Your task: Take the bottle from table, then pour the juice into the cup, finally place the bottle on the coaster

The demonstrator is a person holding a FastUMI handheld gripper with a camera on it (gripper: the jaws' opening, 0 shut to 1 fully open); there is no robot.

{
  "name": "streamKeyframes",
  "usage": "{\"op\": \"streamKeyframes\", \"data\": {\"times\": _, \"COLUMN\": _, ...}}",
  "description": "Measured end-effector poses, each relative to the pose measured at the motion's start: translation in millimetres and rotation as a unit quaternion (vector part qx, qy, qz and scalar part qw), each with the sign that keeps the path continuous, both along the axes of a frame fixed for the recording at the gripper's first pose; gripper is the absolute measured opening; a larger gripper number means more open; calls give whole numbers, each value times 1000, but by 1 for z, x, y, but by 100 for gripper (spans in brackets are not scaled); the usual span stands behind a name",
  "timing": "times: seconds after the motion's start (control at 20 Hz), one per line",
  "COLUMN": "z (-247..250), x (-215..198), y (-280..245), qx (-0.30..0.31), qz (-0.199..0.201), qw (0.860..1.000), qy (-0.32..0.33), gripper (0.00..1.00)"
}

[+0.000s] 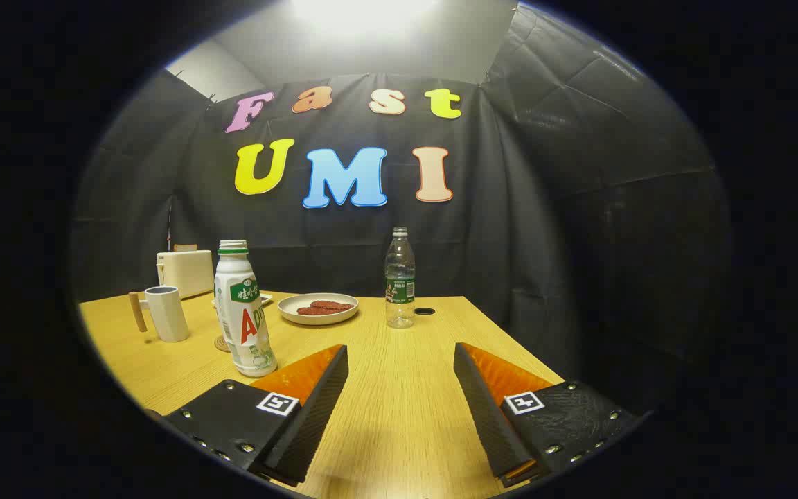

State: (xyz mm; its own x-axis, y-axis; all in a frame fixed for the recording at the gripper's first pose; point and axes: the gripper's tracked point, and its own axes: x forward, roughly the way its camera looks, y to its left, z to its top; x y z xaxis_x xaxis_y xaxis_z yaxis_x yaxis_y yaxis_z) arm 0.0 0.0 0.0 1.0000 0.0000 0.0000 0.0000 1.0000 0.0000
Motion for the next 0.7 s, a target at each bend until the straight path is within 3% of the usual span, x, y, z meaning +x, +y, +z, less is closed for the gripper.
{"op": "streamKeyframes", "data": {"times": 0.5, "z": -2, "x": 76, "y": -23, "qx": 62, "qz": -17, "qw": 998, "qy": 27, "gripper": 93}}
{"op": "streamKeyframes", "data": {"times": 0.7, "z": 20, "x": 76, "y": -28, "qx": 14, "qz": -32, "qw": 999, "qy": 2, "gripper": 96}}
